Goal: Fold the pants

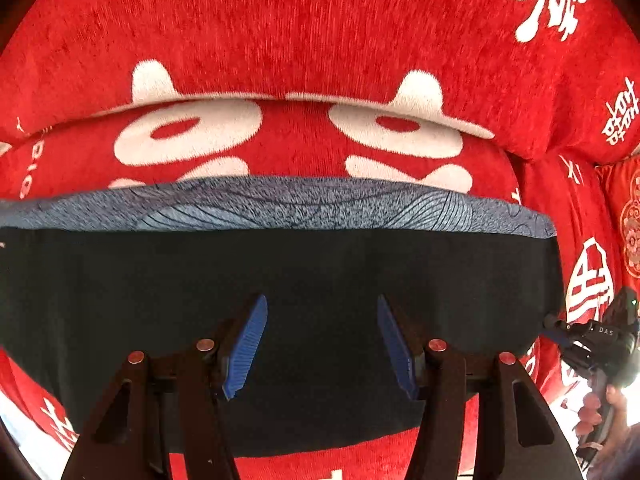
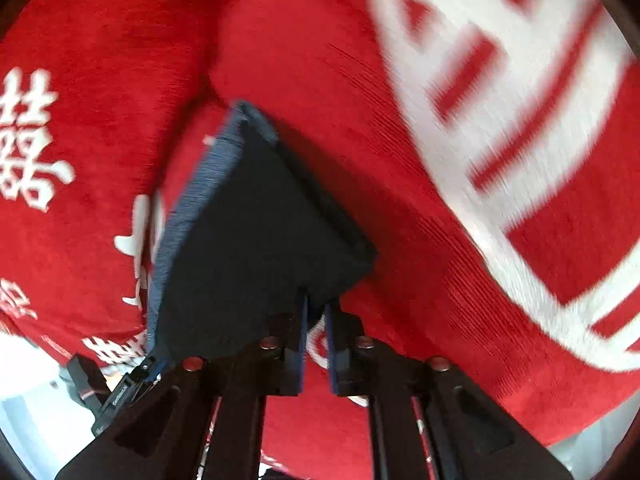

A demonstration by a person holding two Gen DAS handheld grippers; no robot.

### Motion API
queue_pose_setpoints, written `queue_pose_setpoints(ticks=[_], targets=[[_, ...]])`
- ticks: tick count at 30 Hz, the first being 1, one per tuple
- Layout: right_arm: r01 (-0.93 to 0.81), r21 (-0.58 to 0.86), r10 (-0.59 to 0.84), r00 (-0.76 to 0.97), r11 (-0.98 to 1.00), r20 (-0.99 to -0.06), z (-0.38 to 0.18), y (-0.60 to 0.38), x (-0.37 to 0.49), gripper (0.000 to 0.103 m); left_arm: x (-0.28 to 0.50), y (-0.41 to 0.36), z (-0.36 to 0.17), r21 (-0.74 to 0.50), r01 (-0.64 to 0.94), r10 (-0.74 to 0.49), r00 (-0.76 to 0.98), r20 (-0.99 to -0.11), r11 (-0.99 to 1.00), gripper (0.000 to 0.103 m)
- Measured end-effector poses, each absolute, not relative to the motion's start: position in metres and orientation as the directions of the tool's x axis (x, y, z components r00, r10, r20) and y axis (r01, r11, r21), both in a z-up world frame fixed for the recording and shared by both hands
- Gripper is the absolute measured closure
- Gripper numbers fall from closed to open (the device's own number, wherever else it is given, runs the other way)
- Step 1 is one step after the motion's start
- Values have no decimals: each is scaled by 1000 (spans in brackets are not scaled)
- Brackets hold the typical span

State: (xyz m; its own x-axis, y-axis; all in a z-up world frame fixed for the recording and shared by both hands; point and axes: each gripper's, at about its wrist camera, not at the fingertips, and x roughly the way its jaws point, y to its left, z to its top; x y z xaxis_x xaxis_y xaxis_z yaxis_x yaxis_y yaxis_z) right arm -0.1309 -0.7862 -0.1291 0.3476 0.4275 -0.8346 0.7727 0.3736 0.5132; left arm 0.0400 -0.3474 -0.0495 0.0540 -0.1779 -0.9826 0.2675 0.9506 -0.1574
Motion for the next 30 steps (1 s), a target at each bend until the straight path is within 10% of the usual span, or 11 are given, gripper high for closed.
queue_pose_setpoints(ticks=[1,8,21,30], targets=[[781,486,400,331,391,-854,-124,-787,-133,53,41,-347,-46,-152,274,-175,62,-983,949,44],[609,461,254,399,645,-881,-43,-753,-99,57,52,-351,-43,-88,323,-127,101,-987,942,44],[357,362,267,287,861,-920,-90,-650,28,57,102,-350,-75,11,238,-31,173,-984,971,40],[412,702,625,326,581,-709,-68,-655,-56,53,79,-247,-31,46,190,11,180,-984,981,40]])
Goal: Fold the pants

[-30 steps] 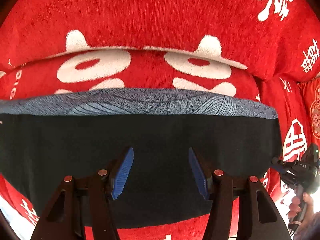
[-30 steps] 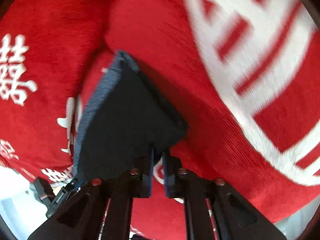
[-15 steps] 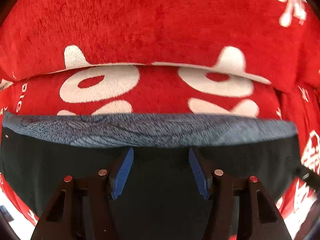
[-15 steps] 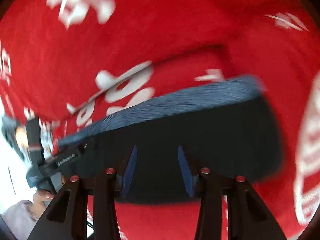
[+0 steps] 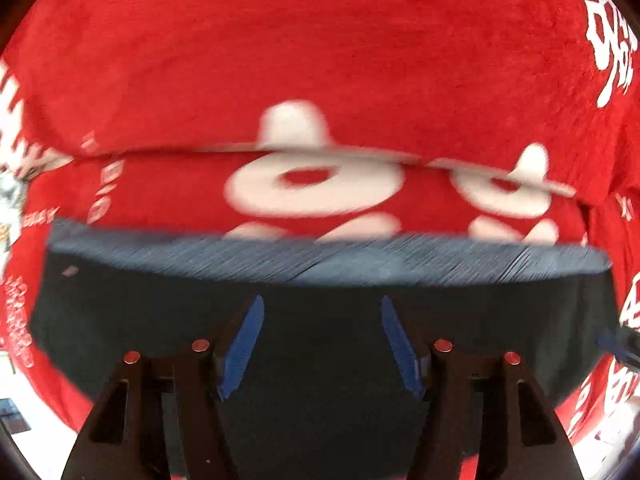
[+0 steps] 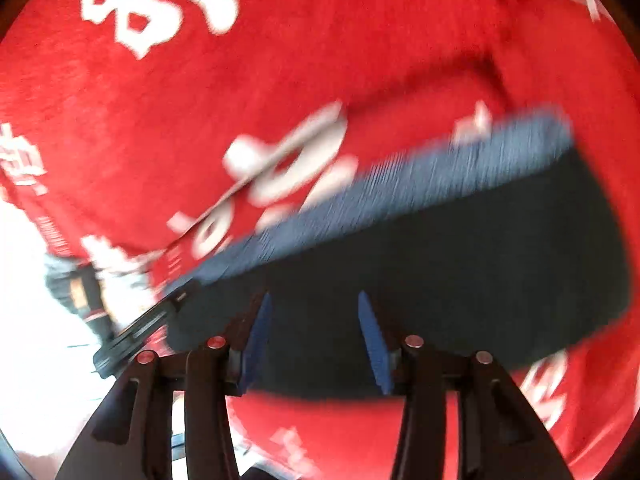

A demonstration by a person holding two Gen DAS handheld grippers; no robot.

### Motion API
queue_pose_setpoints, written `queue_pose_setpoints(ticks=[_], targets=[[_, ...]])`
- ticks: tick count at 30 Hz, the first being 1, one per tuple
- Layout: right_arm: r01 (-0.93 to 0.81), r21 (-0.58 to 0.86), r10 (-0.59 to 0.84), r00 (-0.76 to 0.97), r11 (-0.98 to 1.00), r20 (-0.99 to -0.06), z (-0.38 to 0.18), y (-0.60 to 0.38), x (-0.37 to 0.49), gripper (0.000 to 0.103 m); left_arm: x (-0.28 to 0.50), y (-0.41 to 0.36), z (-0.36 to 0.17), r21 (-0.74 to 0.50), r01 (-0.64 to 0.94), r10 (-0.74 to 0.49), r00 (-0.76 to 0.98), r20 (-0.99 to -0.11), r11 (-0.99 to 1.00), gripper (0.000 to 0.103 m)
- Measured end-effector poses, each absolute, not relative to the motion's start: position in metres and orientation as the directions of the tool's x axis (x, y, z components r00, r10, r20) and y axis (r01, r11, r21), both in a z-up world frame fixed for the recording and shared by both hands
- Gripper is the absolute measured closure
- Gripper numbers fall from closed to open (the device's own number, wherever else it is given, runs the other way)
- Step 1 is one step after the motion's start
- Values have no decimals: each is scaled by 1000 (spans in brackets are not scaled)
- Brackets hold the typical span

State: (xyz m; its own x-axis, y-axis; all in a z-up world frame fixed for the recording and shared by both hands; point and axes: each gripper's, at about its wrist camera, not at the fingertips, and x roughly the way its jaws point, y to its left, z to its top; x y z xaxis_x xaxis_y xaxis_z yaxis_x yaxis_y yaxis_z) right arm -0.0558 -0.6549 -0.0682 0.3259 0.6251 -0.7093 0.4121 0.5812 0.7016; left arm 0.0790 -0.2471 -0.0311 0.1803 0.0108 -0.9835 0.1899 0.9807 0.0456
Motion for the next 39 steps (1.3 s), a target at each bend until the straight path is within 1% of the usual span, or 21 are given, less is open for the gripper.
queue_pose_setpoints(ticks=[3,5,7,8,9,10,13,14,15,16,18,21,25,28,31,34,36,39], targets=[[445,751,717,287,487,-635,-85,-617,-91,53,58,-195,-28,76,135,54,158,-986,988,40],[487,740,713,289,465,-639,-96,-604,-97,53,49,-171,-34,102,93,89,133,-987,990,40],[549,740,705,340,389,-622,-114,-600,-104,54,37,-145,-42,118,44,113,105,-988,992,40],[564,742,698,364,362,-617,-118,-602,-104,56,34,-134,-48,129,25,126,91,-988,991,40],[570,738,677,383,362,-628,-118,-604,-102,76,26,-142,-61,138,20,136,85,-987,990,40],[568,724,662,373,391,-650,-114,-605,-102,91,27,-139,-64,137,17,135,78,-988,990,40],[556,659,631,281,507,-723,-110,-599,-100,91,25,-137,-66,109,-1,109,79,-991,994,40],[560,633,620,249,535,-744,-111,-598,-102,90,23,-135,-62,107,-2,107,78,-991,994,40],[572,606,605,225,552,-764,-111,-600,-106,83,22,-134,-60,102,-3,102,79,-992,995,40],[593,573,583,204,565,-786,-111,-600,-109,62,21,-131,-58,92,-5,93,80,-992,996,40],[599,543,556,189,588,-810,-104,-611,-115,43,21,-122,-53,61,-9,62,90,-994,998,40],[517,559,549,190,649,-814,-81,-602,-107,43,23,-104,-42,31,-8,31,113,-993,999,40],[301,588,557,190,751,-809,-48,-554,-57,43,30,-65,-38,-1,-8,0,124,-992,1000,40],[129,591,568,177,796,-804,-29,-492,-12,43,36,-28,-32,-11,4,-12,145,-989,1000,40],[-47,593,593,136,804,-794,-14,-401,45,43,47,18,-31,-7,2,-7,162,-987,1000,40],[-172,585,602,68,793,-796,-18,-325,95,43,61,74,-32,-14,-24,-9,184,-983,1000,40],[-245,579,599,10,778,-801,-35,-266,130,43,70,106,-38,-11,-34,-4,195,-981,999,40],[-373,527,541,-77,764,-838,-62,-182,175,43,82,146,-50,-59,-28,-53,197,-979,998,40]])
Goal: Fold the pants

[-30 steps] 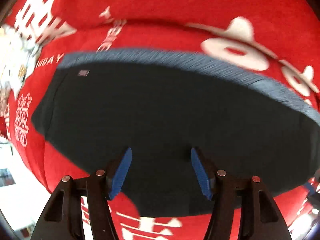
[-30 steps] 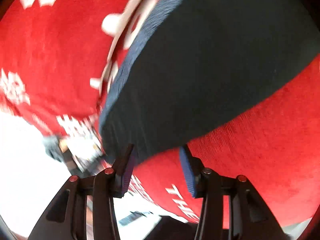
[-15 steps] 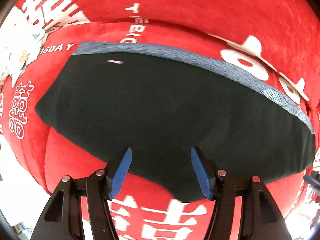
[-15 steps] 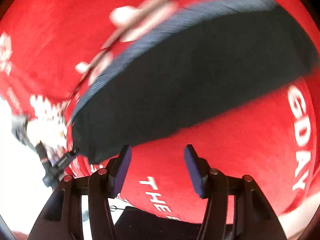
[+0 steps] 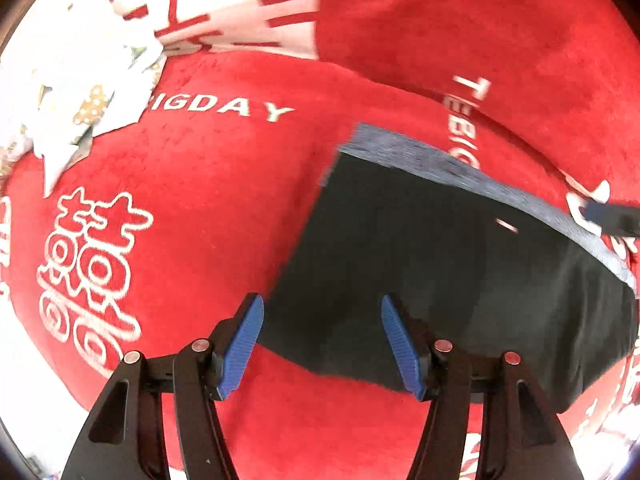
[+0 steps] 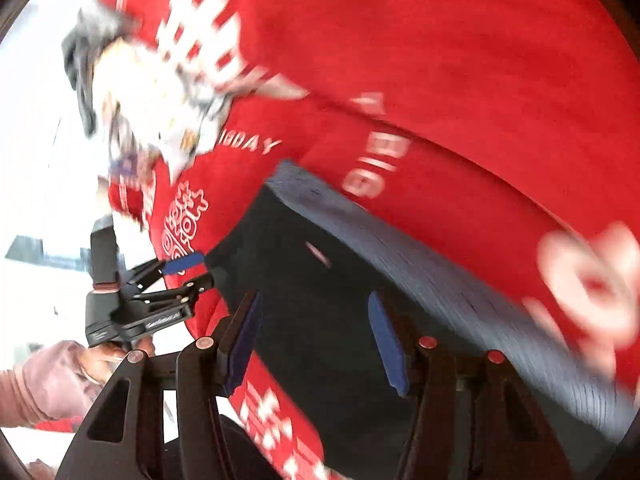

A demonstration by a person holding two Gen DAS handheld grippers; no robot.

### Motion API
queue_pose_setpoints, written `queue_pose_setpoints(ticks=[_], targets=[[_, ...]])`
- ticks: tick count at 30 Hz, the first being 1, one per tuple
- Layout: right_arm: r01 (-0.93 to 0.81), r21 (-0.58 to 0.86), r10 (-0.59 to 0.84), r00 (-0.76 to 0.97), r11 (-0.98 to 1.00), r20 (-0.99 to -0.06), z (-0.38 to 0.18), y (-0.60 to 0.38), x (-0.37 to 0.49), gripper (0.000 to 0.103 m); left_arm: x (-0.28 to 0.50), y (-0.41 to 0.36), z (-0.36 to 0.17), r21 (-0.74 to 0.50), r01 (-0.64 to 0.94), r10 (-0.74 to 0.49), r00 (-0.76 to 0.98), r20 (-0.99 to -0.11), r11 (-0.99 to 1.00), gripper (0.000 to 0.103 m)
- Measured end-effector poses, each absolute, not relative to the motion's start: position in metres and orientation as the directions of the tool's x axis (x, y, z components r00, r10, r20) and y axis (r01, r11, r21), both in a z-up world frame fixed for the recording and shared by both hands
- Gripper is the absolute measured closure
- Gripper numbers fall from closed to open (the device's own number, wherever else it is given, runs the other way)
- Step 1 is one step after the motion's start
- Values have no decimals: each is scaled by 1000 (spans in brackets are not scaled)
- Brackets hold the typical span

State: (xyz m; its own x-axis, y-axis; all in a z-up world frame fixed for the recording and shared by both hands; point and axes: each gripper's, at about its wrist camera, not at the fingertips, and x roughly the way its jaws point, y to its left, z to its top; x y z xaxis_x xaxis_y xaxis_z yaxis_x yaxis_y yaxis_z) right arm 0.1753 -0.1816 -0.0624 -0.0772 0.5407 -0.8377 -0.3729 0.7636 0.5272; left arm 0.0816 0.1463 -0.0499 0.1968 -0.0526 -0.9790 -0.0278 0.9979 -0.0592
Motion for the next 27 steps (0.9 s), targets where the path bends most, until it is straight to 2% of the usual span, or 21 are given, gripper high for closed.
queue_pose_setpoints(ticks=[7,11,12,13,14,15,17,23,27], targets=[[-516,425,409,-153,743,-900,-111,-81,232,43,98,176,-83,-316,80,-325,153,-933,945,40],[-514,419,360,-215,749,-908,-131,-60,250,43,102,177,-89,-398,120,-412,147,-899,910,40],[-509,421,341,-247,751,-907,-136,-56,251,54,103,177,-90,-406,123,-421,145,-895,906,44],[-515,407,321,-252,754,-913,-138,-55,251,83,103,177,-91,-425,125,-440,139,-887,897,50],[-526,390,308,-241,756,-920,-135,-58,250,95,103,178,-92,-439,125,-454,131,-881,890,57],[-529,399,321,-237,748,-917,-131,-59,250,99,104,179,-92,-443,126,-458,133,-879,887,58],[-516,466,388,-258,719,-885,-114,-62,246,100,104,179,-89,-440,143,-458,139,-878,886,70],[-540,516,413,-310,664,-856,-96,-38,241,100,89,189,-79,-431,156,-451,126,-884,889,70],[-551,435,330,-283,712,-900,-128,-26,245,100,79,196,-85,-356,146,-374,131,-918,923,69]])
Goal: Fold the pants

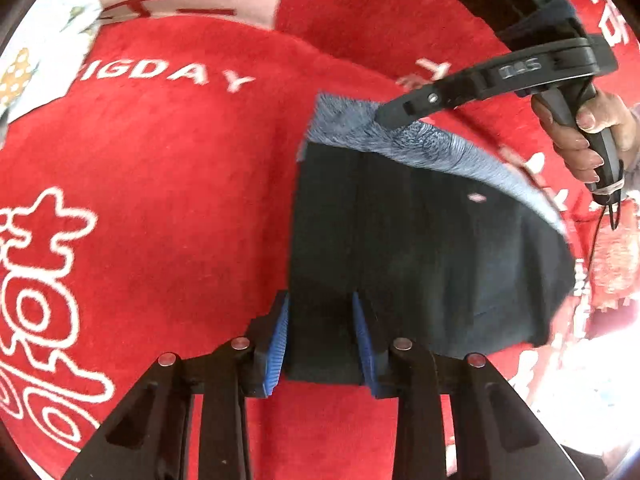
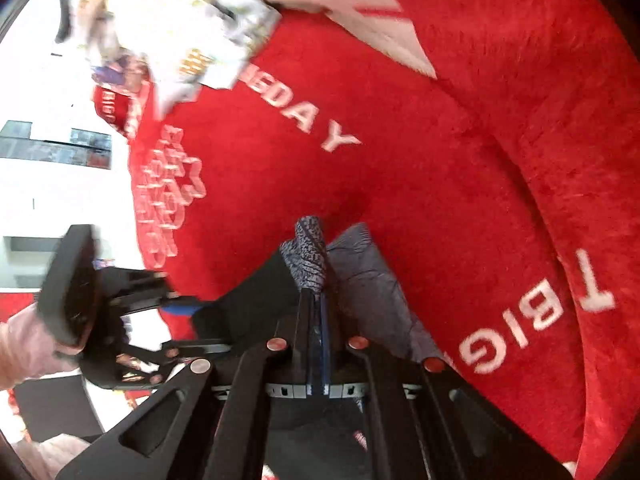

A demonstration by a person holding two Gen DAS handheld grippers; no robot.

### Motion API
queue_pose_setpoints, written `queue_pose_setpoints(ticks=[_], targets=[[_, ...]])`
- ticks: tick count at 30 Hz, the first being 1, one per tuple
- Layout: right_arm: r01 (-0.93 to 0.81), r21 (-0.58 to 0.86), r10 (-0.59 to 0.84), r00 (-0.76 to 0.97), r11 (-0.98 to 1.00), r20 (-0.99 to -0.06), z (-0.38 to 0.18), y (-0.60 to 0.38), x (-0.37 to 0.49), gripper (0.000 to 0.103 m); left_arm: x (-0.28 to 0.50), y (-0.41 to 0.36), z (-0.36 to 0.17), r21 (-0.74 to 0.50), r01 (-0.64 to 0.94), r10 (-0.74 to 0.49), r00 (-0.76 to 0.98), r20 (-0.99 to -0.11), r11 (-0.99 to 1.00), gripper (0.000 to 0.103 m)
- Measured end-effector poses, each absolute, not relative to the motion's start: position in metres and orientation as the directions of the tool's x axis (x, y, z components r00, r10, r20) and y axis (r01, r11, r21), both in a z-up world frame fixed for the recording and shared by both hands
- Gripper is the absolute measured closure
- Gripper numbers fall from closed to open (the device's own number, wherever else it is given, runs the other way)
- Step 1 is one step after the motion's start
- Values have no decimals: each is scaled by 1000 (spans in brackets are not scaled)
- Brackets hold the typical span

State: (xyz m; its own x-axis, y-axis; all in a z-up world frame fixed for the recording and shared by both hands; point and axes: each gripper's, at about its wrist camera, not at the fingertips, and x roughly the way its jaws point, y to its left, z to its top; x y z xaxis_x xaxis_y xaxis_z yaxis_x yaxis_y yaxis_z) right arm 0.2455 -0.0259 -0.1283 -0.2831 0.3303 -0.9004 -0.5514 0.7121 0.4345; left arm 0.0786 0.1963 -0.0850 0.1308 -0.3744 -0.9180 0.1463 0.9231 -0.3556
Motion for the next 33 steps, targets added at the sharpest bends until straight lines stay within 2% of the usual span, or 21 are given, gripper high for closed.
queue_pose_setpoints(ticks=[2,3,7,9,13,14,16,18,21,25,27,33], targets=[[-518,374,273,-263,769,-925,-151,-30,249,100,79,203,-89,-314,82,-323,153,-934,946,69],[-465,392,313,-241,794,-919,-153,-36,253,99,79,207,-88,-305,50,-309,163,-937,951,69],[-401,378,340,-164,834,-926,-131,-59,250,90,81,207,-66,-297,10,-293,208,-933,955,69],[-366,366,342,-131,855,-930,-117,-78,242,90,82,195,-51,-293,35,-293,230,-928,956,39],[-179,418,413,-65,891,-909,-86,-146,205,88,84,147,-28,-340,100,-354,221,-909,935,36],[-125,432,428,-53,893,-902,-79,-166,191,85,84,132,-26,-336,120,-355,208,-912,934,36],[-4,467,467,-24,884,-884,-70,-211,160,64,82,100,-26,-321,158,-347,180,-920,934,36],[101,491,493,6,865,-870,-63,-249,128,52,78,73,-26,-311,173,-338,158,-928,934,36],[293,541,552,52,788,-832,-65,-308,66,52,80,42,-34,-290,162,-312,136,-940,943,36],[521,541,580,104,661,-808,-87,-370,-13,52,77,17,-62,-178,166,-200,127,-971,970,36],[572,573,607,158,587,-779,-97,-387,-35,52,75,10,-61,-152,190,-181,145,-973,970,29],[614,634,633,266,470,-727,-120,-410,-47,52,73,4,-61,-128,212,-159,135,-978,969,29]])
